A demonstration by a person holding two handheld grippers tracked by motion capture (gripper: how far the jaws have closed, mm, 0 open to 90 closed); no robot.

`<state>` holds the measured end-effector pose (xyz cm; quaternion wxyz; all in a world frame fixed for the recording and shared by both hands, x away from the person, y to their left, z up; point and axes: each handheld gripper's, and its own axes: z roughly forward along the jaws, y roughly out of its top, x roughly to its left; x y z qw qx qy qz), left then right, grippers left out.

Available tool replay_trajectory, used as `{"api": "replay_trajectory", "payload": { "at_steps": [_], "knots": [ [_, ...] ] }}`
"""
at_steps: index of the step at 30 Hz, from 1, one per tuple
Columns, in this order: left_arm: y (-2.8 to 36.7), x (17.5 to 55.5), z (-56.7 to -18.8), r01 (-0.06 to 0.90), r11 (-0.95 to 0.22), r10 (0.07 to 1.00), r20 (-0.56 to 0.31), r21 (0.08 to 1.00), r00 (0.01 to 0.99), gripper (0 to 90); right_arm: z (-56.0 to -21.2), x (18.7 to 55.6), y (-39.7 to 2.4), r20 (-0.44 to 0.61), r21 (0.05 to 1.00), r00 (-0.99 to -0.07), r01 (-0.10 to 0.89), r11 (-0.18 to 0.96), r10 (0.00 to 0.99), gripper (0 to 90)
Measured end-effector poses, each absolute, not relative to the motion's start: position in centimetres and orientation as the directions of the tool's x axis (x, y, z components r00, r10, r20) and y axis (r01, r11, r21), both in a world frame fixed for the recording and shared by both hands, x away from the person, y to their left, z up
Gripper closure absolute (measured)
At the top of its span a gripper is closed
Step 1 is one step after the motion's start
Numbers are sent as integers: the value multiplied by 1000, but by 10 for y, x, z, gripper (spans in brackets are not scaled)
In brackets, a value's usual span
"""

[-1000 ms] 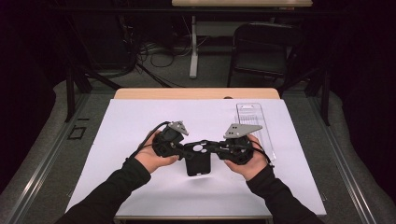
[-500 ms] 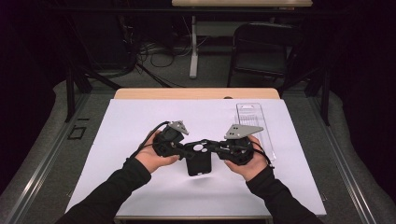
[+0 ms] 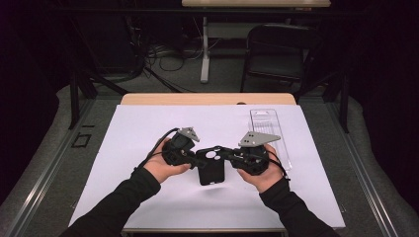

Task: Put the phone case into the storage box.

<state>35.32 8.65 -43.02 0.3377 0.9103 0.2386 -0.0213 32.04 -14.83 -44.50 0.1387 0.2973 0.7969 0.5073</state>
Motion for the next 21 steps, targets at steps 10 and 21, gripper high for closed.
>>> {"api": "replay_trajectory", "payload": {
  "at_steps": [10, 21],
  "knots": [
    [91, 355, -431, 477, -620, 438, -229, 624, 869, 646, -443, 322, -152, 81, 899, -773, 330, 288, 630, 842],
    [95, 356, -434, 485, -597, 443, -241, 639, 864, 543, -440, 325, -161, 74, 901, -757, 329, 281, 649, 842]
  ]
}}
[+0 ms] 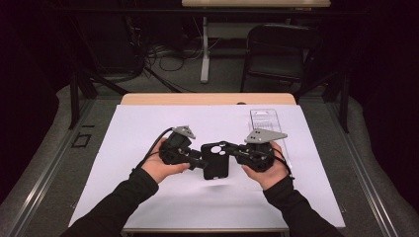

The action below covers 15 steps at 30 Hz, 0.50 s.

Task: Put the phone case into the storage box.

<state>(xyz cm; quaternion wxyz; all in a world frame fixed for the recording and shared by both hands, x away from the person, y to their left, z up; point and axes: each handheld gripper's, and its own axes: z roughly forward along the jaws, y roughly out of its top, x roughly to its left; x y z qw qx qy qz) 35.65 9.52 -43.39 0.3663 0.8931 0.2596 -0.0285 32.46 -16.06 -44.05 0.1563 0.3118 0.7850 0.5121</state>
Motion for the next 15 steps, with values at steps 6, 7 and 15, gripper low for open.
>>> {"api": "replay_trajectory", "payload": {
  "at_steps": [6, 7, 15],
  "knots": [
    [99, 356, -433, 460, -595, 451, -200, 659, 870, 503, -438, 326, -167, 69, 906, -745, 325, 271, 663, 842],
    [100, 356, -433, 459, -591, 452, -200, 663, 870, 496, -437, 327, -168, 63, 908, -744, 320, 272, 665, 842],
    [110, 354, -433, 471, -553, 486, -193, 688, 852, 455, -433, 330, -179, 53, 912, -728, 313, 263, 683, 842]
  ]
}}
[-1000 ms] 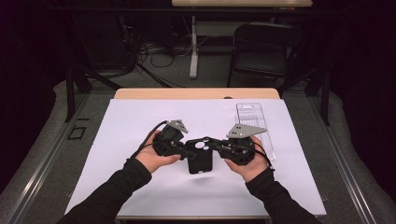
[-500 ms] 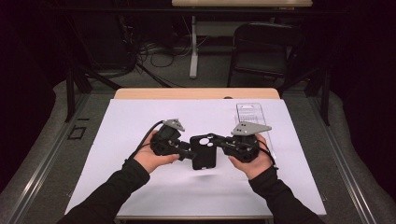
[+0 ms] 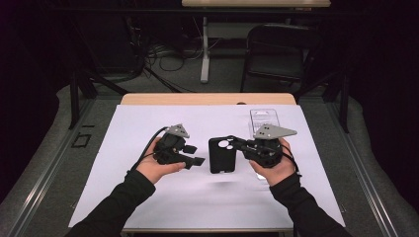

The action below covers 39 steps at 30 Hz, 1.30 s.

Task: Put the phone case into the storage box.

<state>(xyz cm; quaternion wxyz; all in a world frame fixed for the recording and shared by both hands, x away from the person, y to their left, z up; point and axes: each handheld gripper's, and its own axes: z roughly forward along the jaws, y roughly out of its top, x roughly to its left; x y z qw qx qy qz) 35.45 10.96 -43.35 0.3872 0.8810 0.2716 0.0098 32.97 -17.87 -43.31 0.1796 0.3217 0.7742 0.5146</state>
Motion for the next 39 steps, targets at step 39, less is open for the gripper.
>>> {"api": "replay_trajectory", "payload": {
  "at_steps": [39],
  "knots": [
    [152, 341, -453, 550, -469, 616, -190, 691, 764, 326, -394, 343, -237, -17, 936, -653, 255, 241, 757, 843]
  ]
}}
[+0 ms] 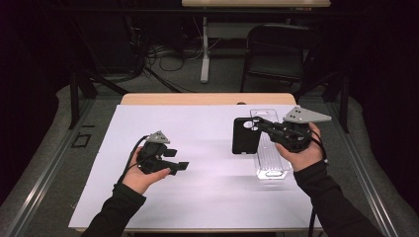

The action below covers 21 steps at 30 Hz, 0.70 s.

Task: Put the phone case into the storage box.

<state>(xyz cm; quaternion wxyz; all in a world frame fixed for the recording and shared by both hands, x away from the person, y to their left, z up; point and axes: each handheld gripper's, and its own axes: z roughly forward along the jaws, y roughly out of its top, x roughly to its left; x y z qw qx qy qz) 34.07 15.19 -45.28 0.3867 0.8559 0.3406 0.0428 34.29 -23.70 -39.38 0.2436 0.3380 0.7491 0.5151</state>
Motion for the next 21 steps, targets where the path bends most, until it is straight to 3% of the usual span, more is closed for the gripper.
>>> {"api": "replay_trajectory", "payload": {
  "at_steps": [21],
  "knots": [
    [153, 345, -454, 548, -456, 622, -189, 701, 759, 317, -387, 368, -266, -39, 940, -607, 246, 235, 794, 843]
  ]
}}
